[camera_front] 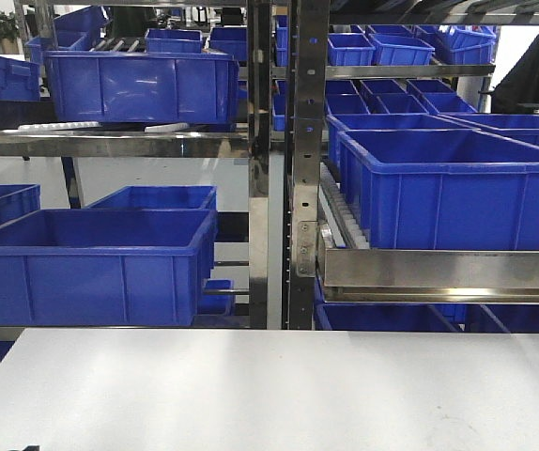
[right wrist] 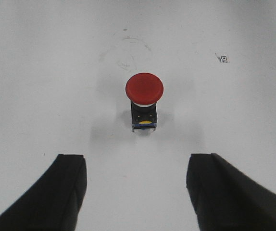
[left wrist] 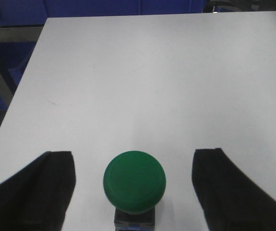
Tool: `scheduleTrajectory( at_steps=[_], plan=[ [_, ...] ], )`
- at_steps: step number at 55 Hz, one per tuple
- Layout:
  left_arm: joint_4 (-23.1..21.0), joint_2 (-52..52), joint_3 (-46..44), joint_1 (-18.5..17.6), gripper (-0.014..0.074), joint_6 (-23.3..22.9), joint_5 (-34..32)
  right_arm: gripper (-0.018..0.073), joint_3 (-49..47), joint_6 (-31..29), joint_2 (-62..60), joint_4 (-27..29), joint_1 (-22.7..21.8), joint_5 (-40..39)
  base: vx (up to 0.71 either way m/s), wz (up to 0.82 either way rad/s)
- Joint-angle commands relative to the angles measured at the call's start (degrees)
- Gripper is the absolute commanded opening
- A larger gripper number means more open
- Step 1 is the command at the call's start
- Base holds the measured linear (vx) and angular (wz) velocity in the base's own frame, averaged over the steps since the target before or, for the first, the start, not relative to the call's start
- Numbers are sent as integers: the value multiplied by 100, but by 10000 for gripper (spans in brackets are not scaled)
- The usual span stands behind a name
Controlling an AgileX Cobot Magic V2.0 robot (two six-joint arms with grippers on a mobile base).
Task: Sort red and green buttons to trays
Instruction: 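Open both grippers around the green and red push-buttons, then close left gripper on green button and right gripper on red button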
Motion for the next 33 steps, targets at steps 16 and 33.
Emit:
scheduleTrajectory(
  at_steps=[16,33],
  plan=[
    [-26,862,-139,-8,587,-117,-1404,513,-193,5,-29,-28,-21,-262,0,0],
    [-3,1412,-133,-8,586,-263,-2024,513,-193,5,-29,-28,-21,-243,0,0]
  ],
)
